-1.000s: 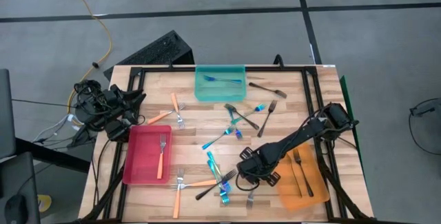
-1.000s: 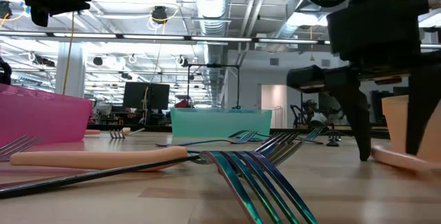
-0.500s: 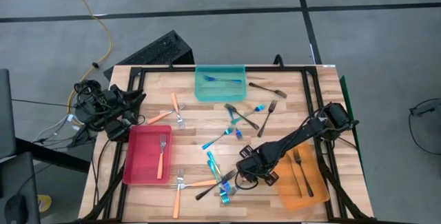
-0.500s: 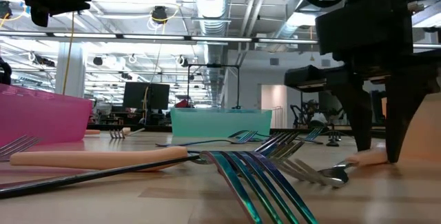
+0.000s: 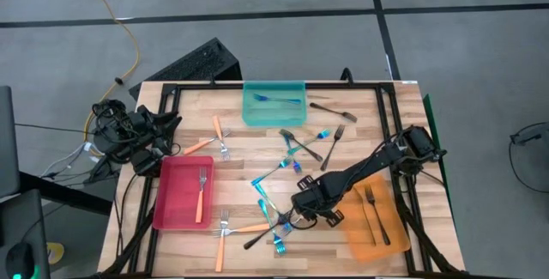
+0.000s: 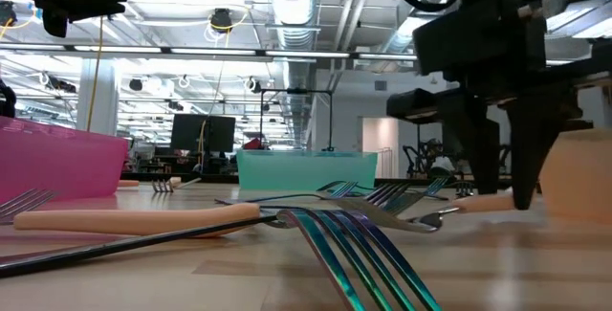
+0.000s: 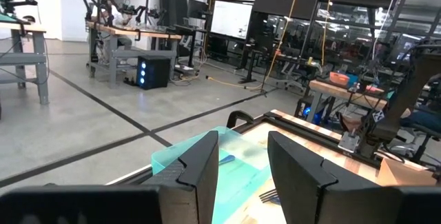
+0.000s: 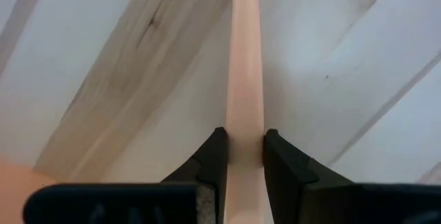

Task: Sort silverware by color (type)
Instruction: Put the orange fork into the red bin

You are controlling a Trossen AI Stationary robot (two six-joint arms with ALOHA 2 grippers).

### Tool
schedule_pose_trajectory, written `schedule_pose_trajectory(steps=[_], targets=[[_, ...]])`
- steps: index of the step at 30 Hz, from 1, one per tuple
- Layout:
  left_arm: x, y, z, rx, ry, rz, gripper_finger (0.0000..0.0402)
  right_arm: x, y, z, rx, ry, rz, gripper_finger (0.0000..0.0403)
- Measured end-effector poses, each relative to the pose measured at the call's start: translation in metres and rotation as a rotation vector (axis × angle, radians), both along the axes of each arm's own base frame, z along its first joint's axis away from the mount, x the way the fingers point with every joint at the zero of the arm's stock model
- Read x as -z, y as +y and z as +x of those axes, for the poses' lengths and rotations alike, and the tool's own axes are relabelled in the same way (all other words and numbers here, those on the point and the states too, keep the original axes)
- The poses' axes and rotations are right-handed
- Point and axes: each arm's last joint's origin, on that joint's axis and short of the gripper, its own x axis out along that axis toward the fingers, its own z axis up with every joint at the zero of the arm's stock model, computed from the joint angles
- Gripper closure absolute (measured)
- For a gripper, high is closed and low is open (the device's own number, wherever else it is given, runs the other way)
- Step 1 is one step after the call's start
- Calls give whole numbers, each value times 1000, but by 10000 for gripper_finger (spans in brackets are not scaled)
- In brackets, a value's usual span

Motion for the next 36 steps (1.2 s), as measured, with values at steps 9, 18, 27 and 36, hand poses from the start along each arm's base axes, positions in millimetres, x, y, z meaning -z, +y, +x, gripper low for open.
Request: schedule_pose_trajectory(steps=[9,18,27,36], targets=[[0,0,0,1,0,0,289,-9,-8,1,1,-14,4,311],[0,0,0,1,1,1,289,-37,-19,1,21,-113,33,312],[0,0,0,1,1,2,289,-67,-42,17,54,-376,34,312],[0,0,0,2,3,4,289,-80,-62,49,-30,-698,16,312]])
